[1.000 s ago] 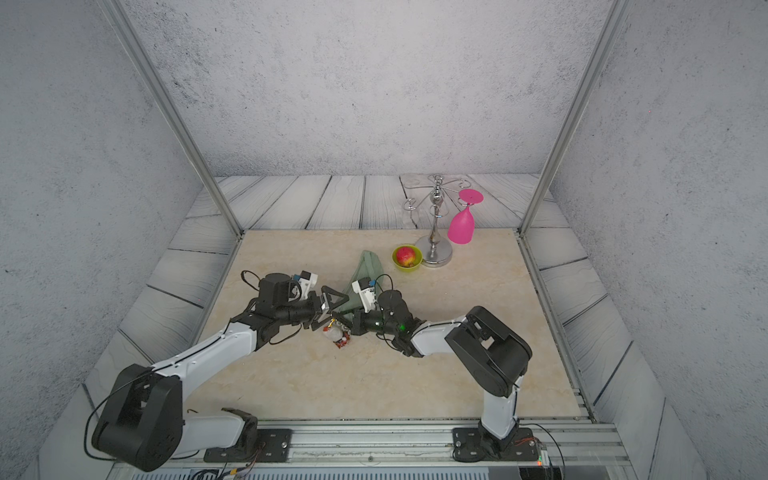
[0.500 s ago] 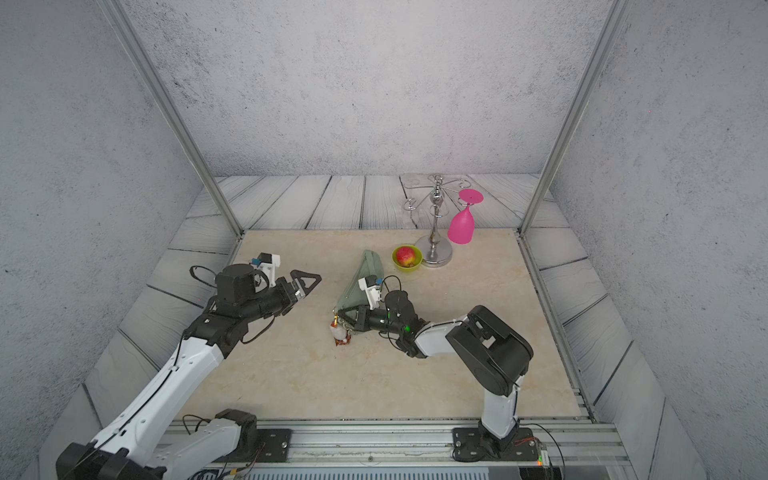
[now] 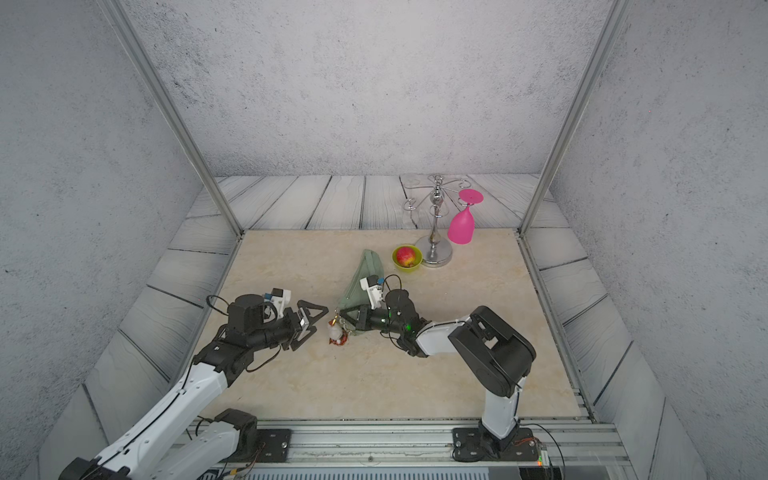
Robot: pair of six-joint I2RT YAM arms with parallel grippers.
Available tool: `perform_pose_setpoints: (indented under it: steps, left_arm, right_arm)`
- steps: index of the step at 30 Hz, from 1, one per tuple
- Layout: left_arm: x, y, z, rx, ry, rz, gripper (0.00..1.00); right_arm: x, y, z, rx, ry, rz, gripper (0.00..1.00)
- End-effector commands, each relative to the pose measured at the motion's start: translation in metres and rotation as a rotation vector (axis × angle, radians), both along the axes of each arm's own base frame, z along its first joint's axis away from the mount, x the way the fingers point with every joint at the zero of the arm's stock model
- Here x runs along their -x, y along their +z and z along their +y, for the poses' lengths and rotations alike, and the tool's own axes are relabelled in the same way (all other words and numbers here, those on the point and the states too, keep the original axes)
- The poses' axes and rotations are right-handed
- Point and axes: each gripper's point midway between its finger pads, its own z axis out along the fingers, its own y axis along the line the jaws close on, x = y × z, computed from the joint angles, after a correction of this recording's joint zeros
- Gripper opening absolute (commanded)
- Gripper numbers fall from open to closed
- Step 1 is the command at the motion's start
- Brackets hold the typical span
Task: Remove the decoration from the bag
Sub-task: Pick up the bag from the center of the board.
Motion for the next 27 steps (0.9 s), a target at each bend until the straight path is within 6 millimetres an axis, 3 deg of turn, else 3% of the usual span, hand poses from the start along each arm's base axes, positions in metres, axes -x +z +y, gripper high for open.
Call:
perform_pose_setpoints:
  steps: [1, 7, 14, 20, 27]
  left_arm:
    - [0.002, -0.004, -0.002, -0.001, 0.019, -0.03, 0.99]
    - [-0.006, -0.022, 0.003, 0.092, 0.169, 0.071, 0.96]
    - [-0.016, -0.004, 0.0, 0.215, 0.293, 0.11, 0.93]
    - [-0.021, -0.009, -0.001, 0.266, 0.367, 0.146, 0.93]
    - [-0.037, -0.013, -0.016, 0.33, 0.357, 0.157, 0.92]
  right_arm:
    - [-0.006, 0.012, -0.005, 0.029, -0.015, -0.048, 0.0]
    - [-0.007, 0.013, -0.007, 0.049, -0.02, -0.052, 0.0]
    - [-0.006, 0.013, -0.008, 0.076, -0.011, -0.062, 0.0]
    - [-0.006, 0.013, -0.007, 0.085, -0.006, -0.066, 0.0]
    - [-0.005, 0.013, -0.007, 0.092, 0.005, -0.069, 0.0]
